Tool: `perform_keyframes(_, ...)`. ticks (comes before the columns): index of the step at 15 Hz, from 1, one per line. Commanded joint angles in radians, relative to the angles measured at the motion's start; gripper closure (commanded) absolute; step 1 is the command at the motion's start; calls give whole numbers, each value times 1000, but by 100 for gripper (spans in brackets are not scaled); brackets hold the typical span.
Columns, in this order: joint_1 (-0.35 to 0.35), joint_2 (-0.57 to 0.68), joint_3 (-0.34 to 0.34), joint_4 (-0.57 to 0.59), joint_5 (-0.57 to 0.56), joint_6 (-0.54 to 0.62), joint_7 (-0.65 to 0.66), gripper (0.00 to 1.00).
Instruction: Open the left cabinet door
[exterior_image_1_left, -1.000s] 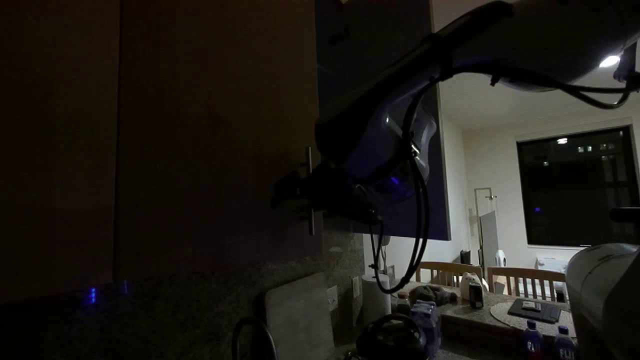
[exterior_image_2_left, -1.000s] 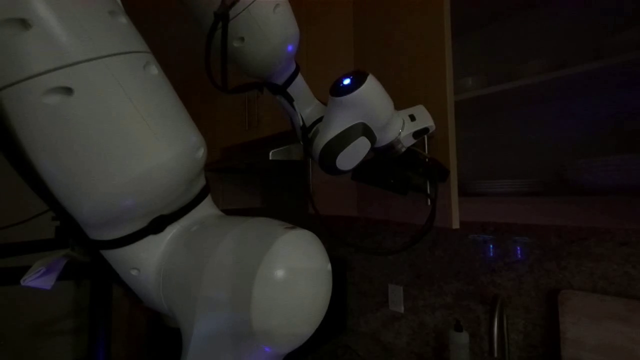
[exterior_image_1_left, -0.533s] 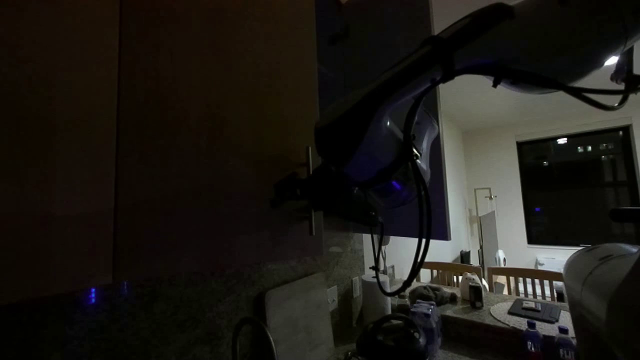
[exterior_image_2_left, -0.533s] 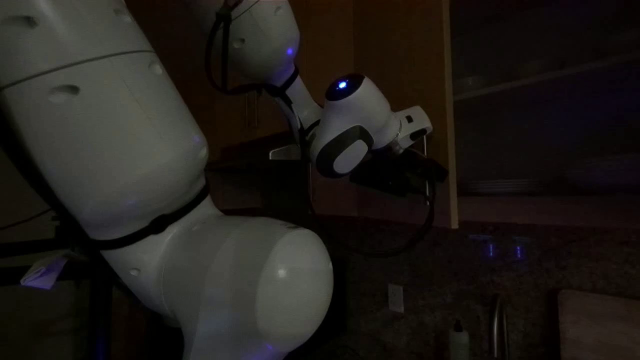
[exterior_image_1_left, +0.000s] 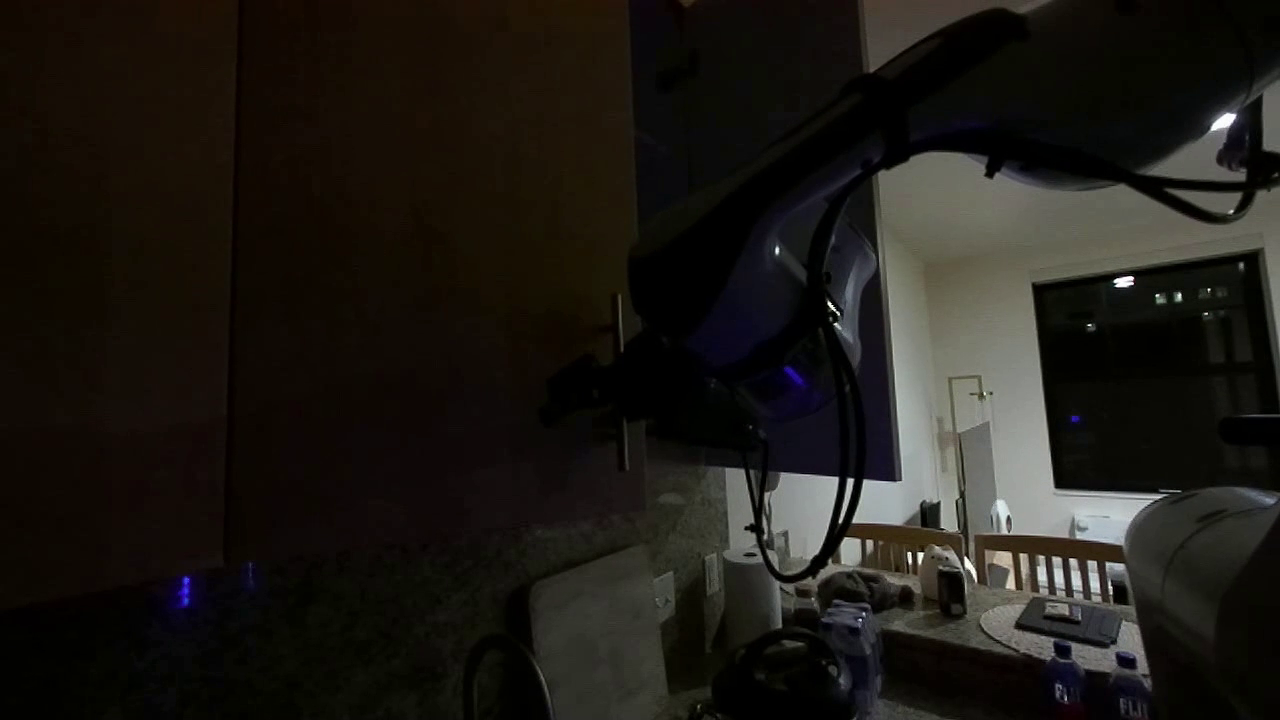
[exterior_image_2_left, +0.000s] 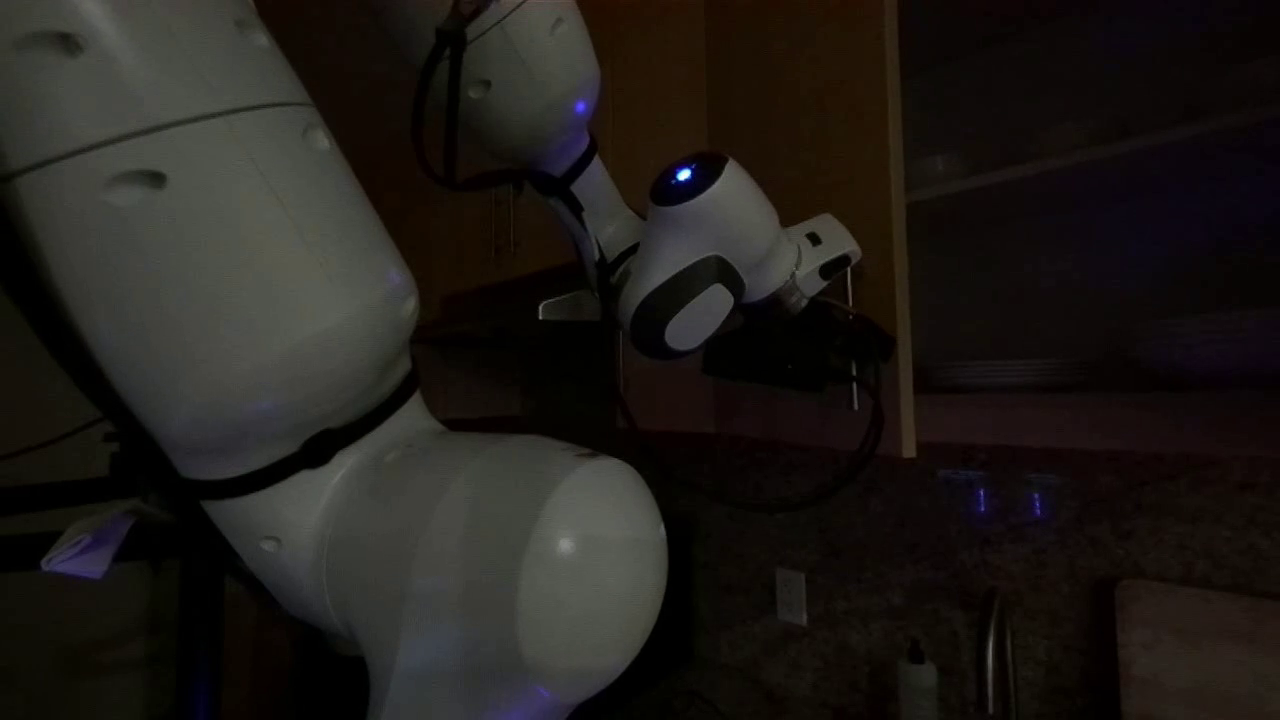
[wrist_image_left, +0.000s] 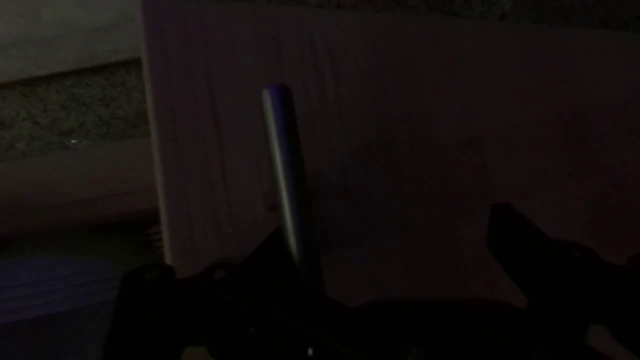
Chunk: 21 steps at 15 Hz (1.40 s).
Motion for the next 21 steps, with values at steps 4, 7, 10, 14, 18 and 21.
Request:
perform_keyframes(4,162,17,-25,-3,36,-11,-146,0)
perform_keyframes(7,196,18,-52,-4,27,-7,-199,0)
perform_keyframes(10,253,18,-104,-4,18,6,-248,0)
perform_keyframes(14,350,20,-180,-4,16,40,-297,0)
perform_keyframes(18,429,20,-236,-7,33,86,-334,0)
perform_keyframes(21,483,21,-268,-10,43,127,-350,0)
